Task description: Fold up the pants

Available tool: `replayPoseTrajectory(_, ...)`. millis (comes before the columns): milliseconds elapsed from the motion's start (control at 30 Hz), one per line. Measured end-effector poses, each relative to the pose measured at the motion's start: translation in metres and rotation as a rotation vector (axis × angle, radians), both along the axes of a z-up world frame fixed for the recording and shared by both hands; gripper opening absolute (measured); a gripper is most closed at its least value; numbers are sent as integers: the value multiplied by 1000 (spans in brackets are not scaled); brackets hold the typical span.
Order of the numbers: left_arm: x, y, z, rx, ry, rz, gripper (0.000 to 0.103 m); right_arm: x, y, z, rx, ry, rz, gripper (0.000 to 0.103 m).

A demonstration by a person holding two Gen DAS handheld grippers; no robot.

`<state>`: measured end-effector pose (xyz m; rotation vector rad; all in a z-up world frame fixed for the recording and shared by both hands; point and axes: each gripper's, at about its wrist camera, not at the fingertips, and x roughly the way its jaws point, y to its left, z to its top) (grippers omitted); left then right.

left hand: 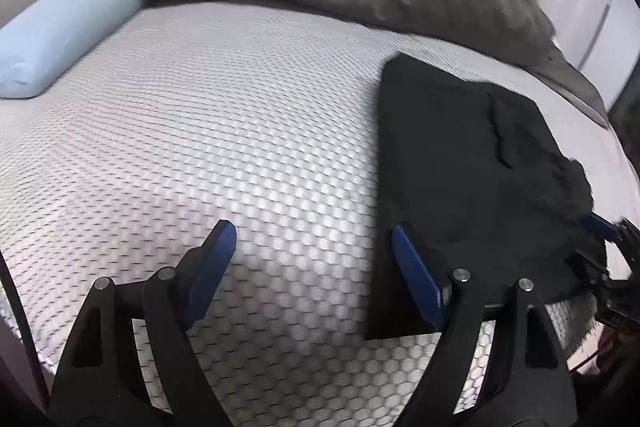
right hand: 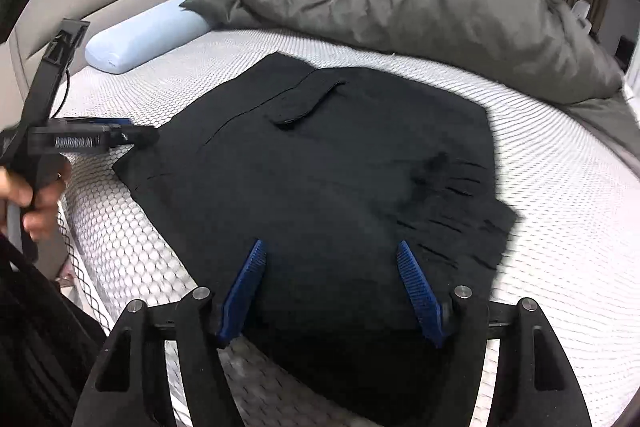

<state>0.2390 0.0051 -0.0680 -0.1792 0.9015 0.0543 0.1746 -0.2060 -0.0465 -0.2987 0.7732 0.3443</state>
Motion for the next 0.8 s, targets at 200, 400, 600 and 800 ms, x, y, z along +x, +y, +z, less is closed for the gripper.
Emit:
replayPoseTrajectory(200, -23, -22, 27, 40, -121, -26, 80, 5, -19, 17, 95, -46, -41, 88)
replayPoseTrajectory(400, -42, -55, 46, 86, -214, -125, 87, -13, -52, 37, 195, -99, -97, 102)
replayPoseTrajectory(600, -28, -61, 30, 61, -155, -192, 102, -2, -90, 15, 355, 43, -180, 102)
replayPoseTrajectory(800, -22, -78, 7, 101, -66, -292, 102, 10, -96, -7, 531, 224, -165, 100)
